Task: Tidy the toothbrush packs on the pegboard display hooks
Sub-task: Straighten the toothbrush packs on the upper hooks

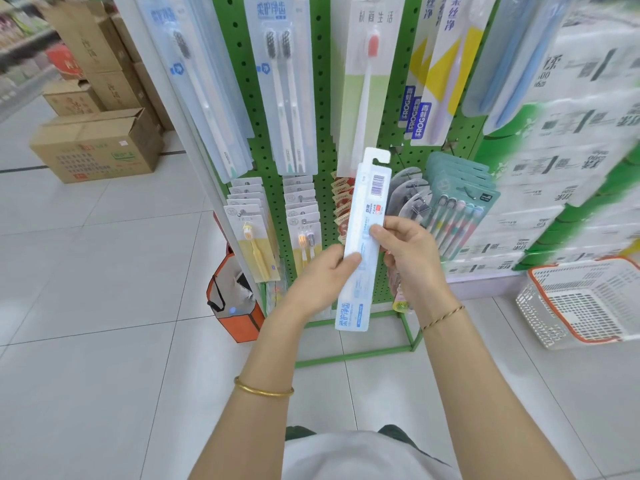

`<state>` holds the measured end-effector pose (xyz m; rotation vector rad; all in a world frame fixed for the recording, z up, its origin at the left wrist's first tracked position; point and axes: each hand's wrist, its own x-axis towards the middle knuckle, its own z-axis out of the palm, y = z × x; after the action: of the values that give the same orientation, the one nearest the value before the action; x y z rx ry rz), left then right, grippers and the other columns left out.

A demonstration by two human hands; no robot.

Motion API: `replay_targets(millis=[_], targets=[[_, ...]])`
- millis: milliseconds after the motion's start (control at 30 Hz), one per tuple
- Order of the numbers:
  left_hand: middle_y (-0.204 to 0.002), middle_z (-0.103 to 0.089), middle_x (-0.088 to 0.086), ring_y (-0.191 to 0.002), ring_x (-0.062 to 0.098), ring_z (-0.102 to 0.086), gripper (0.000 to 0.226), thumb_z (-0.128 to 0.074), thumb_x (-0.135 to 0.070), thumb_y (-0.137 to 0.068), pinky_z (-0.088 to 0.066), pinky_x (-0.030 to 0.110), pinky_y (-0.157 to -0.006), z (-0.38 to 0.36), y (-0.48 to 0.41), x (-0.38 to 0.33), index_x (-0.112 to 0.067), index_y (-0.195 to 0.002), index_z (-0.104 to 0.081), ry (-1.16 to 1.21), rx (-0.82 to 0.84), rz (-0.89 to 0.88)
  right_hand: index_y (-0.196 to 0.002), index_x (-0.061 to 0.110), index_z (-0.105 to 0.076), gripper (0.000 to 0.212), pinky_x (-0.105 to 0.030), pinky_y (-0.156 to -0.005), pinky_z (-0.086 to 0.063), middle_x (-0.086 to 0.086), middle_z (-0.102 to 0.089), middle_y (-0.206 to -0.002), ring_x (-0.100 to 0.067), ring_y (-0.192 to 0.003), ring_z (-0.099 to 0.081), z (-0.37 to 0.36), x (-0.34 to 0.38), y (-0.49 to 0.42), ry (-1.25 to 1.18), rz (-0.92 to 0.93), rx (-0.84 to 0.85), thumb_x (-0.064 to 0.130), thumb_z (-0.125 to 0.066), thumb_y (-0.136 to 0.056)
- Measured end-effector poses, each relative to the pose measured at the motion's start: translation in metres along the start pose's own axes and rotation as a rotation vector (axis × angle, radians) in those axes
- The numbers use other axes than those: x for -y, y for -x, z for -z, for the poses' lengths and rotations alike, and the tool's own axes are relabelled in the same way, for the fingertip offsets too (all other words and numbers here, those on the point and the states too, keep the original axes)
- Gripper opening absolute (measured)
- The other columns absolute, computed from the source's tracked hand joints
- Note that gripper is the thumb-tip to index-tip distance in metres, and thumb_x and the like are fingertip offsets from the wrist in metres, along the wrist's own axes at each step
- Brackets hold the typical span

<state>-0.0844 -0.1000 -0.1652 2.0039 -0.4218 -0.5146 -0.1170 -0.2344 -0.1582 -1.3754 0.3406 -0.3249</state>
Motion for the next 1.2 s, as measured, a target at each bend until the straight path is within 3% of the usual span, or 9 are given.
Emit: replay_targets(millis=[133,267,467,600,867,967,1034,1134,1201], targets=[[-0.107,-0.068,0.006,-0.1,0.024,-0.065,0.042,-0.043,-0.051,-0.087,-0.051,0.05,-0.091,0.013,-0.01,-0.021,-0.019,-0.109,-0.06,0.163,-0.177,-0.067,-0.094,0.003,-0.067,0.01,-0.008,-0.046,-0.04,0.008,-0.068,-0.066,0.004,-0.049,-0.055,-0.001,0.002,0.004,0.029,0.025,0.103,-0.001,-0.059,-0.089],[-0.096,-0.067,0.014,-0.093,0.032,-0.064,0.033,-0.046,-0.044,-0.093,-0.05,0.05,-0.09,0.029,-0.022,-0.041,-0.015,-0.092,-0.062,0.291,-0.325,-0.154,-0.09,0.004,-0.067,0.009,-0.008,-0.048,-0.039,-0.01,-0.063,-0.078,0.003,-0.051,-0.054,0.0,0.002,0.005,0.065,0.013,0.166,-0.002,-0.061,-0.087],[-0.065,-0.039,0.006,-0.063,0.018,-0.038,0.041,-0.048,-0.042,-0.097,-0.031,0.028,-0.06,0.033,-0.033,-0.049,-0.016,-0.067,-0.041,0.312,-0.379,-0.16,-0.085,0.008,-0.067,0.008,-0.008,-0.048,-0.037,-0.013,-0.056,-0.077,0.002,-0.049,-0.047,0.001,0.001,0.003,0.164,0.027,0.201,0.001,-0.065,-0.085],[-0.04,-0.034,-0.014,-0.039,0.003,-0.031,0.048,-0.051,-0.035,-0.097,-0.025,0.017,-0.042,0.03,-0.036,-0.05,-0.019,-0.056,-0.033,0.311,-0.43,-0.145,-0.079,0.008,-0.063,0.011,-0.008,-0.045,-0.033,-0.008,-0.048,-0.063,0.001,-0.043,-0.041,0.001,0.007,0.006,0.179,0.05,0.222,-0.002,-0.063,-0.086],[-0.06,-0.041,0.003,-0.053,0.014,-0.037,0.039,-0.053,-0.034,-0.096,-0.029,0.025,-0.048,0.027,-0.04,-0.048,-0.014,-0.064,-0.042,0.289,-0.497,-0.183,-0.078,0.012,-0.062,0.015,-0.009,-0.046,-0.034,-0.002,-0.046,-0.059,0.001,-0.044,-0.039,-0.001,0.012,0.005,0.219,0.07,0.238,0.0,-0.064,-0.086],[-0.068,-0.05,0.0,-0.061,0.013,-0.047,0.024,-0.052,-0.031,-0.097,-0.038,0.027,-0.056,0.025,-0.04,-0.046,-0.014,-0.08,-0.049,0.238,-0.45,-0.214,-0.082,0.008,-0.063,0.008,-0.011,-0.047,-0.034,-0.005,-0.049,-0.061,-0.001,-0.045,-0.04,0.0,0.01,0.002,0.196,0.074,0.227,0.001,-0.064,-0.086],[-0.079,-0.055,-0.009,-0.067,0.003,-0.054,0.011,-0.053,-0.027,-0.097,-0.046,0.022,-0.063,0.022,-0.036,-0.044,-0.018,-0.1,-0.05,0.229,-0.395,-0.21,-0.083,0.008,-0.063,0.007,-0.013,-0.046,-0.035,-0.008,-0.051,-0.064,-0.003,-0.046,-0.041,0.0,0.009,0.001,0.178,0.08,0.226,0.002,-0.064,-0.086],[-0.103,-0.06,-0.01,-0.089,0.002,-0.061,0.032,-0.056,-0.025,-0.095,-0.051,0.021,-0.074,0.02,-0.031,-0.034,-0.019,-0.124,-0.044,0.244,-0.29,-0.199,-0.084,0.009,-0.062,0.009,-0.013,-0.045,-0.037,-0.007,-0.058,-0.067,-0.001,-0.048,-0.049,-0.001,0.011,0.0,0.121,0.072,0.221,0.002,-0.06,-0.088],[-0.113,-0.061,-0.007,-0.097,0.006,-0.063,0.033,-0.056,-0.024,-0.095,-0.051,0.022,-0.076,0.02,-0.026,-0.025,-0.019,-0.126,-0.044,0.24,-0.177,-0.184,-0.086,0.007,-0.061,0.009,-0.012,-0.043,-0.038,0.0,-0.063,-0.064,0.0,-0.049,-0.054,-0.001,0.013,0.0,0.079,0.068,0.216,0.001,-0.058,-0.09]])
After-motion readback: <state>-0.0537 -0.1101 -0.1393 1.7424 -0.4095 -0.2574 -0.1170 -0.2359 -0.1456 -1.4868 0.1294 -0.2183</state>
